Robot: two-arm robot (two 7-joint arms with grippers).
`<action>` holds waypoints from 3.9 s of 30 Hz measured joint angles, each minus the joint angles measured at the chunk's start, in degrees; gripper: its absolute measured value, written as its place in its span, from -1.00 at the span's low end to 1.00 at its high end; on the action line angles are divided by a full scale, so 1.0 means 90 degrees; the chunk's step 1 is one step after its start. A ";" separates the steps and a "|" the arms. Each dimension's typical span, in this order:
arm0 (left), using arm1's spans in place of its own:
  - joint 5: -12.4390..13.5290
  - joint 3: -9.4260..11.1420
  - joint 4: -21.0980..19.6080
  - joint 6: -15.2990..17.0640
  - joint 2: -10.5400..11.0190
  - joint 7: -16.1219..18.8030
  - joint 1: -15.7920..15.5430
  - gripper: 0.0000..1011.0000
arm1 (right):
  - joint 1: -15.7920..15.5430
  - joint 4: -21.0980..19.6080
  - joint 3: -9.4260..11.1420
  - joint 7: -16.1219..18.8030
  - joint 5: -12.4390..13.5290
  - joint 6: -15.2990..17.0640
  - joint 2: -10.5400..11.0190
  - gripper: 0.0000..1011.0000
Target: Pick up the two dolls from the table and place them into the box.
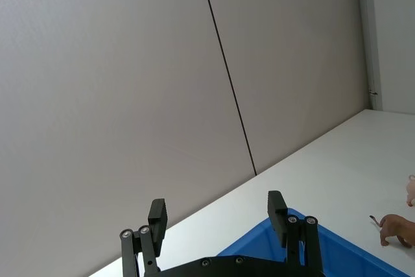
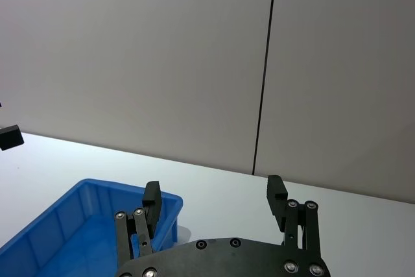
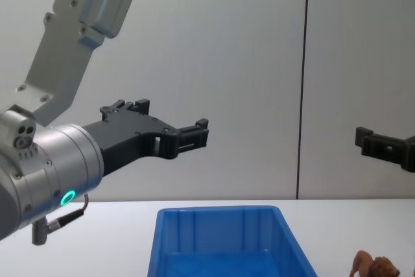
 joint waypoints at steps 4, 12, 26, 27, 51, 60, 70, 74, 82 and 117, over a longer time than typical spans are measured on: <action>0.0000 0.0000 0.0000 0.0000 0.0000 0.0000 0.0000 0.98 | 0.0000 0.0000 0.0000 0.0000 0.0000 0.0000 0.0000 0.98; 0.0000 0.0000 0.0000 0.0000 0.0000 0.0000 0.0000 0.98 | 0.0000 0.0000 0.0000 0.0000 0.0000 0.0000 0.0000 0.98; 0.0000 0.0000 0.0000 0.0000 0.0000 0.0000 0.0000 0.98 | 0.0000 0.0000 0.0000 0.0000 0.0000 0.0000 0.0000 0.98; 0.0000 0.0000 0.0000 0.0000 0.0000 0.0000 0.0000 0.98 | 0.0000 0.0000 0.0000 0.0000 0.0000 0.0000 0.0000 0.98; 0.0000 0.0000 0.0000 0.0000 0.0000 0.0000 0.0000 0.98 | -0.0214 -0.0146 0.0059 -0.0118 0.0053 -0.0006 0.0122 0.98; 0.0000 0.0000 0.0000 0.0000 0.0000 0.0000 0.0000 0.98 | -0.0737 -0.0530 0.0224 -0.0414 0.0278 0.0063 0.0444 0.98; 0.0000 0.0000 0.0000 0.0000 0.0000 0.0000 0.0000 0.98 | -0.0965 -0.0661 0.0335 -0.0483 0.0439 0.0451 0.0637 0.98; 0.0000 0.0000 0.0000 0.0000 0.0000 0.0000 0.0000 0.98 | -0.0914 -0.0608 0.0356 -0.0418 0.0453 0.0765 0.0656 0.98; 0.0000 0.0000 0.0000 0.0000 0.0000 0.0000 0.0000 0.98 | -0.0630 -0.0376 0.0342 -0.0221 0.0413 0.1366 0.0594 0.98; 0.0000 0.0000 0.0000 0.0000 0.0000 0.0000 0.0000 0.98 | 0.0510 0.0808 -0.0040 0.0366 -0.0099 0.2935 -0.0112 0.98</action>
